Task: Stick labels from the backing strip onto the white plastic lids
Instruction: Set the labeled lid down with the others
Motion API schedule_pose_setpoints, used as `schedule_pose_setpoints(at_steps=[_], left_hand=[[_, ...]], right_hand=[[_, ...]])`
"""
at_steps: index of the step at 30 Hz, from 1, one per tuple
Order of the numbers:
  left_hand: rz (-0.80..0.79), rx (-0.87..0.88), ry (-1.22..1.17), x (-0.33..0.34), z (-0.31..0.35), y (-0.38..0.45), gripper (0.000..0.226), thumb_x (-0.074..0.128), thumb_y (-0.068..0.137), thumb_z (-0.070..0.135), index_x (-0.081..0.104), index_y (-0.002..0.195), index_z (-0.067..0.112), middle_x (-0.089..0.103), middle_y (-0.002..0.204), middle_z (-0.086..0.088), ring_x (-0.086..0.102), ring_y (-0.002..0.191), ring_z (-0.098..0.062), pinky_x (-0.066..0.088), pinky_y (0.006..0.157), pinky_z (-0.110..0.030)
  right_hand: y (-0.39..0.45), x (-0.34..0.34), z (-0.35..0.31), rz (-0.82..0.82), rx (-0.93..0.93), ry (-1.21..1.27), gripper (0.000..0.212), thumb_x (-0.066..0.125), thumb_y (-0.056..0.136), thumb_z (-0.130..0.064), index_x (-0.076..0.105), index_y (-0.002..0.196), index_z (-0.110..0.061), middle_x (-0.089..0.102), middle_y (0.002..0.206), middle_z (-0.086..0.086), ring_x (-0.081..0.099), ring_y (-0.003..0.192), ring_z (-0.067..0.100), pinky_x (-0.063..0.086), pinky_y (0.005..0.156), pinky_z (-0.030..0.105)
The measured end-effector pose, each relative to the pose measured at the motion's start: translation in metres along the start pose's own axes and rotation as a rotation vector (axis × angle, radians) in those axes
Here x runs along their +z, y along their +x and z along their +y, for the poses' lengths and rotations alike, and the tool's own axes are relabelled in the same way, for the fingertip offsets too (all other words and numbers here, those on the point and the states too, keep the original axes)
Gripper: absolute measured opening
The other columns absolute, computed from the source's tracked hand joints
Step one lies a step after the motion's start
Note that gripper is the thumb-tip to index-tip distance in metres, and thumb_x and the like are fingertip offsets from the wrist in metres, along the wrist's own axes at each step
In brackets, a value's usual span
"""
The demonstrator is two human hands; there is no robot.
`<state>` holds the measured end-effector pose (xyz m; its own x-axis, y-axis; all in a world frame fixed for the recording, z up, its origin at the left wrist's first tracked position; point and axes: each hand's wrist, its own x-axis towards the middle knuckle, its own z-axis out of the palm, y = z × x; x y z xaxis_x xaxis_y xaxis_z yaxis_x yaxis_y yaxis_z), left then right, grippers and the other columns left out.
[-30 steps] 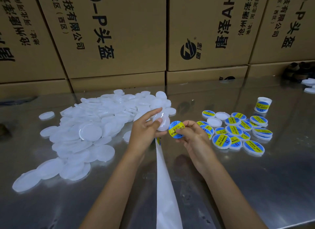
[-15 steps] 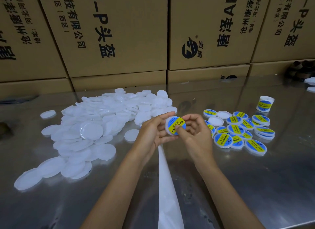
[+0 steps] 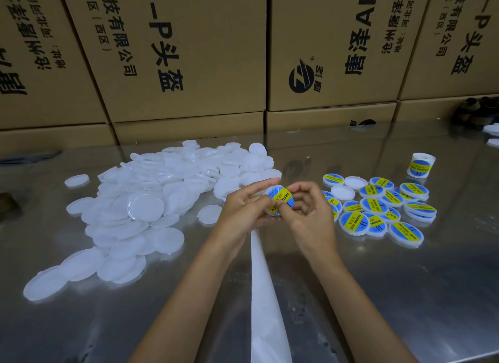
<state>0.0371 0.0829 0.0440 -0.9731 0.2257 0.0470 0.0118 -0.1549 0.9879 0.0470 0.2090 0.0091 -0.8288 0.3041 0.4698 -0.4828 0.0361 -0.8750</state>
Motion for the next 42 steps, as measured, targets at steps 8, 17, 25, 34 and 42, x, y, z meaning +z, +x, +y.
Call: schedule_pose_setpoints(at_steps=[8,17,25,34,42], left_hand=[[0.028,0.036,0.034,0.0004,-0.002,0.0016,0.042,0.051,0.094,-0.009,0.074,0.114,0.02,0.077,0.096,-0.009,0.072,0.083,-0.018,0.062,0.074,-0.029],[0.086,-0.008,-0.168,-0.005,0.0025,0.0034,0.036,0.051,0.093,-0.004,0.077,0.109,0.017,0.076,0.104,-0.013,0.075,0.091,-0.028,0.062,0.071,-0.032],[-0.113,-0.085,-0.303,-0.0016,0.0045,-0.0014,0.04,0.04,0.098,0.017,0.069,0.124,0.009,0.072,0.115,-0.022,0.072,0.104,-0.036,0.061,0.085,-0.039],[-0.075,-0.091,-0.212,-0.0012,0.0047,-0.0003,0.033,0.048,0.097,0.01,0.07,0.122,0.01,0.074,0.112,-0.018,0.072,0.102,-0.034,0.062,0.081,-0.041],[-0.079,-0.043,-0.205,-0.0001,-0.0002,0.0012,0.03,0.055,0.096,-0.002,0.072,0.119,0.009,0.074,0.11,-0.016,0.074,0.097,-0.031,0.062,0.074,-0.038]], right_hand=[[0.0007,0.0005,0.0011,0.012,0.01,-0.02,0.032,0.073,0.081,0.007,0.058,0.089,-0.02,0.067,0.078,-0.015,0.064,0.068,0.005,0.054,0.064,0.022],[-0.0039,-0.0012,0.0047,0.114,-0.052,-0.3,0.031,0.08,0.08,-0.03,0.063,0.106,-0.028,0.057,0.108,-0.011,0.058,0.083,0.007,0.043,0.072,0.011],[-0.0074,0.0037,0.0074,0.052,0.026,-0.319,0.045,0.069,0.071,-0.07,0.055,0.082,-0.029,0.065,0.076,-0.011,0.061,0.07,0.008,0.052,0.065,0.029],[-0.0067,0.0016,0.0072,0.077,0.006,-0.293,0.042,0.058,0.093,-0.054,0.056,0.071,-0.018,0.055,0.061,0.002,0.051,0.06,0.018,0.043,0.058,0.033],[-0.0017,-0.0003,0.0078,0.1,0.023,-0.139,0.043,0.046,0.105,-0.03,0.046,0.062,-0.021,0.042,0.053,-0.015,0.037,0.055,0.001,0.034,0.053,0.015]])
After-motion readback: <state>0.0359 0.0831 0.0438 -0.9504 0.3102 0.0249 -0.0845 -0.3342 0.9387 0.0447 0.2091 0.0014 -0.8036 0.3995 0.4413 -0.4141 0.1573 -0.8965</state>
